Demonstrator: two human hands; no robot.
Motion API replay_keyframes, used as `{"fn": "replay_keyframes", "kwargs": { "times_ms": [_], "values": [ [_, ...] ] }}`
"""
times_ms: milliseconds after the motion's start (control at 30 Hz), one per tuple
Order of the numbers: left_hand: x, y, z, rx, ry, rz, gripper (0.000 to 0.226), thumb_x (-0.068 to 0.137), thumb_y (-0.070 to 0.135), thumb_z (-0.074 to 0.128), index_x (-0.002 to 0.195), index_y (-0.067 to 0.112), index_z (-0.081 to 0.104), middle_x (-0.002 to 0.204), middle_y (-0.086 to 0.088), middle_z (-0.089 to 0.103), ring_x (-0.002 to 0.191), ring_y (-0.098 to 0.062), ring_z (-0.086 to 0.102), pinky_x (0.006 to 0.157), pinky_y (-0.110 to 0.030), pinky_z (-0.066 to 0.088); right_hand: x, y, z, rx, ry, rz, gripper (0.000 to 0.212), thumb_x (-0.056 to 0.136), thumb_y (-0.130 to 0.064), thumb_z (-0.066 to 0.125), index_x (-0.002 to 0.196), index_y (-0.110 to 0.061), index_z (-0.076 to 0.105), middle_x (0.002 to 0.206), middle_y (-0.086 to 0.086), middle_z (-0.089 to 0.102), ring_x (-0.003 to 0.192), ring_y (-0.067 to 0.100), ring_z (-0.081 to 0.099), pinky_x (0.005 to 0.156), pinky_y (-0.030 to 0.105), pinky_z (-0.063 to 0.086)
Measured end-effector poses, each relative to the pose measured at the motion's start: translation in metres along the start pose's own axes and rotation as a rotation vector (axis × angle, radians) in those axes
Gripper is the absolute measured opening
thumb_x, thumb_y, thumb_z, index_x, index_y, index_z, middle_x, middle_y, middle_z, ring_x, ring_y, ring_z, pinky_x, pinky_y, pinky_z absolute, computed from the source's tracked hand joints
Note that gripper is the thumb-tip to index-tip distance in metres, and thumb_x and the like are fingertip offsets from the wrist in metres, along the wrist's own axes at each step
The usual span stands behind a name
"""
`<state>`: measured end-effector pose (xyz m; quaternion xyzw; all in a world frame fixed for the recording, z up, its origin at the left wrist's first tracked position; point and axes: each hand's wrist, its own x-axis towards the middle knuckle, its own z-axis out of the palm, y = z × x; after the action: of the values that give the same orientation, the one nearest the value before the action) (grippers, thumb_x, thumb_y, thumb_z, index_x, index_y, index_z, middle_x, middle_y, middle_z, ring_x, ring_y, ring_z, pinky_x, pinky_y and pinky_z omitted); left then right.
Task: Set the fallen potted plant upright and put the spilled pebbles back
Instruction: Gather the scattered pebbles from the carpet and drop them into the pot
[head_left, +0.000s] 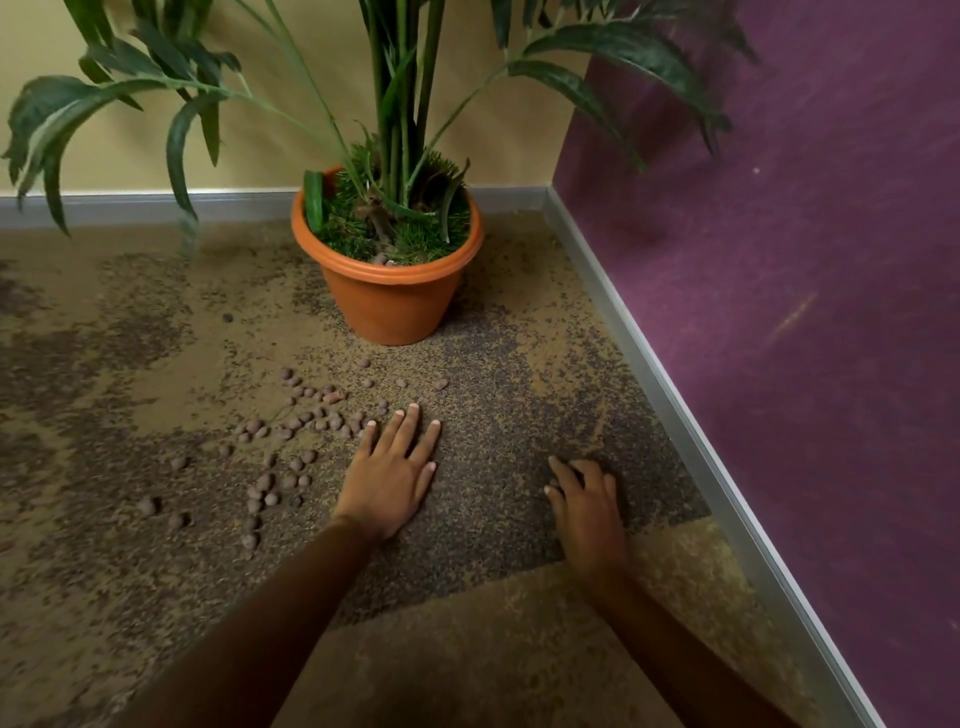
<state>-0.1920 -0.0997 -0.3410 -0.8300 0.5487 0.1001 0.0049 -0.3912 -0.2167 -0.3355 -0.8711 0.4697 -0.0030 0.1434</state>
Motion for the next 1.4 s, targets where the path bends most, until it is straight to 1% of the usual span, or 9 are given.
{"fn": "replay_keyframes", "kwargs": {
  "times_ms": [267,533,667,800,867,1000,1167,1300,1400],
  "values": [
    [-0.003,-0.010,-0.009,-0.068,0.070,-0.073,0.057,0.101,0.039,0.023,0.151,0.017,0.005,0.160,-0.011,0.006,0.147,-0.025,0.009,0.120,-0.041,0.006,0.021,-0.038,-0.008,0.228,-0.102,-0.092,0.020,0.095,-0.015,0.052,0.111,-0.006,0.060,0.117,0.014,0.051,0.101,0.029,0.058,0.085,0.031,0.046],
    [-0.011,-0.041,-0.010,-0.115,0.095,-0.241,0.059,0.100,0.040,0.026,0.151,0.016,0.009,0.160,-0.013,0.007,0.148,-0.027,0.007,0.119,-0.043,0.009,0.063,-0.103,-0.002,0.264,-0.102,-0.271,0.019,0.095,-0.011,0.051,0.110,-0.006,0.060,0.117,0.016,0.055,0.102,0.030,0.058,0.088,0.038,0.049],
    [-0.020,-0.053,-0.005,-0.130,0.097,-0.262,0.059,0.100,0.040,0.026,0.151,0.016,0.007,0.160,-0.011,0.006,0.148,-0.025,0.005,0.119,-0.043,0.007,0.088,-0.120,0.008,0.261,-0.046,-0.309,0.026,0.096,-0.015,0.050,0.120,-0.007,0.057,0.131,0.016,0.047,0.121,0.030,0.045,0.099,0.038,0.042],
    [-0.026,-0.060,0.000,-0.154,0.075,-0.285,0.059,0.100,0.040,0.024,0.151,0.018,0.002,0.160,-0.008,0.000,0.148,-0.024,0.000,0.120,-0.043,0.004,0.100,-0.127,0.020,0.307,-0.222,-0.289,0.048,0.100,-0.031,0.042,0.144,-0.012,0.035,0.156,0.013,0.020,0.145,0.030,0.015,0.116,0.047,0.025],
    [-0.027,-0.062,0.002,-0.142,0.069,-0.269,0.060,0.100,0.040,0.023,0.151,0.019,-0.001,0.160,-0.007,-0.002,0.148,-0.024,-0.001,0.120,-0.043,0.003,0.096,-0.128,0.026,0.284,-0.220,-0.334,0.053,0.098,-0.035,0.043,0.145,-0.013,0.032,0.157,0.012,0.019,0.146,0.029,0.011,0.118,0.047,0.021],
    [-0.029,-0.062,0.002,-0.166,0.084,-0.251,0.060,0.100,0.040,0.027,0.150,0.019,0.003,0.160,-0.007,0.001,0.148,-0.024,0.001,0.119,-0.044,0.003,0.066,-0.125,0.034,0.253,-0.076,-0.508,0.054,0.094,-0.036,0.052,0.138,-0.006,0.043,0.142,0.015,0.039,0.135,0.027,0.032,0.110,0.037,0.031],
    [-0.029,-0.060,0.001,-0.103,0.056,-0.261,0.062,0.097,0.049,0.014,0.151,0.020,0.000,0.160,-0.007,-0.002,0.148,-0.025,0.000,0.119,-0.045,0.004,0.031,-0.119,0.041,0.182,-0.018,-0.657,0.043,0.092,-0.034,0.053,0.123,-0.004,0.055,0.126,0.016,0.053,0.121,0.030,0.046,0.101,0.039,0.041],
    [-0.028,-0.058,-0.001,-0.077,0.031,-0.269,0.061,0.100,0.044,0.020,0.150,0.020,-0.004,0.160,-0.008,-0.006,0.148,-0.024,-0.003,0.119,-0.044,0.003,0.024,-0.110,0.033,0.020,0.100,-0.801,0.028,0.090,-0.029,0.049,0.096,-0.006,0.064,0.101,0.014,0.065,0.092,0.030,0.062,0.080,0.036,0.055],
    [-0.029,-0.058,-0.002,-0.074,0.009,-0.269,0.061,0.100,0.044,0.020,0.150,0.019,-0.006,0.160,-0.009,-0.007,0.148,-0.025,-0.004,0.120,-0.043,0.002,0.028,-0.103,0.028,-0.038,0.126,-0.918,0.018,0.084,-0.025,0.064,0.083,-0.007,0.065,0.084,0.010,0.066,0.077,0.027,0.064,0.071,0.030,0.052]
  ]
}}
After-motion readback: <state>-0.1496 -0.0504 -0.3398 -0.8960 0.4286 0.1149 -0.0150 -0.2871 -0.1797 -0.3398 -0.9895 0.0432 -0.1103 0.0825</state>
